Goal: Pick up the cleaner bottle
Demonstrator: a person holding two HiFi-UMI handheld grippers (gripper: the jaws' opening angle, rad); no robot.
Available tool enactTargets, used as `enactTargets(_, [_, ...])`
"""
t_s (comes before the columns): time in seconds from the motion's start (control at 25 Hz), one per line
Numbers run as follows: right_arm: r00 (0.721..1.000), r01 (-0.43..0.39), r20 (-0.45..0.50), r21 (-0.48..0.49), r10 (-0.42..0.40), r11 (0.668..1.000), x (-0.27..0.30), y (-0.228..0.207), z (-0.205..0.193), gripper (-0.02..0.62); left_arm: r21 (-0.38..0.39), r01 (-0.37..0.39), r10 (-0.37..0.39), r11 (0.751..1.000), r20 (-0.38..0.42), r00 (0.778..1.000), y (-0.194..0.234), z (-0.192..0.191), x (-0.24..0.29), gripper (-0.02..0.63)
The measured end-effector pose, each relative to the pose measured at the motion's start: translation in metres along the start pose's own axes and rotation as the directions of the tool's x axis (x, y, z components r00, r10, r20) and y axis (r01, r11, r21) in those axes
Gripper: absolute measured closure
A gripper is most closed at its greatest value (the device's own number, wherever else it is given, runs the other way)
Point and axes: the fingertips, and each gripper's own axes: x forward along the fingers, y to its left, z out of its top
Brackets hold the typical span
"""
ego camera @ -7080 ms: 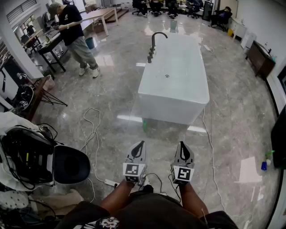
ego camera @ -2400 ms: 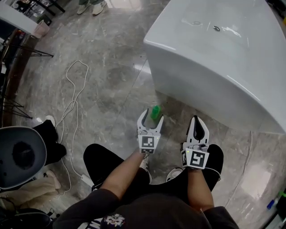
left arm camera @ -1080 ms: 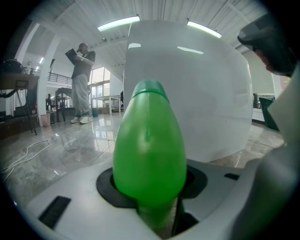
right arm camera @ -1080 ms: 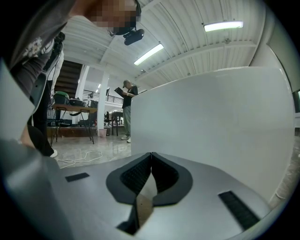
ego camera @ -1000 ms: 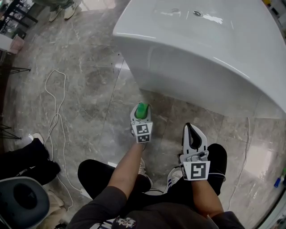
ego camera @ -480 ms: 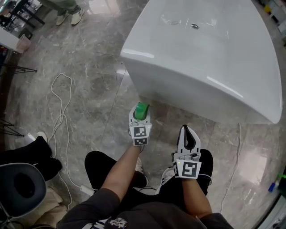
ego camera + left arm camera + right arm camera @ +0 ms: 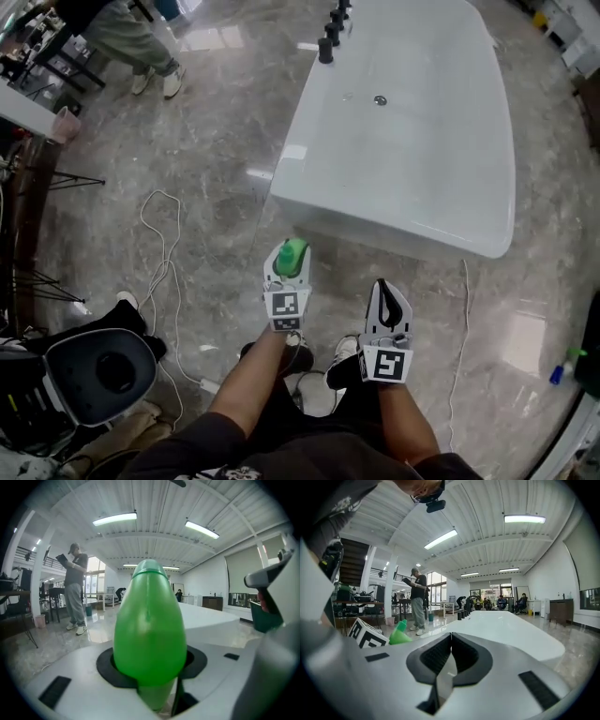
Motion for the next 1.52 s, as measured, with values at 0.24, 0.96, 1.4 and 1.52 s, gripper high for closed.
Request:
enactTargets(0.24, [0.998, 0.057, -0.022, 0.006, -0.057, 0.998, -0.036, -0.028, 0.131, 0.578, -0.025, 0.042, -0.042, 0.999, 0.009, 0.999, -0.026, 0.157, -0.057, 0.422])
enactTargets(0.96, [0.968, 0.230, 0.103, -0.020, -0.227, 0.973, -0.095, -0.065, 0.303, 0.578, 0.005, 0.240, -0.238, 0.971, 0.160, 0.958, -0.079, 0.382, -0.154, 0.422])
enactTargets(1.4, [0.973, 0.214, 0.097, -0.033, -0.210, 0.976, -0.109, -0.118, 0.301, 0.578, 0.023, 0.193, -0.195, 0.981, 0.154, 0.969, -0.136, 0.384, -0.160, 0.422])
enactTargets(1.52, [0.973, 0.222, 0.082, -0.043, -0.218, 0.974, -0.114, -0.132, 0.297, 0.579, 0.032, 0.185, -0.187, 0.982, 0.159, 0.969, -0.147, 0.381, -0.161, 0.422])
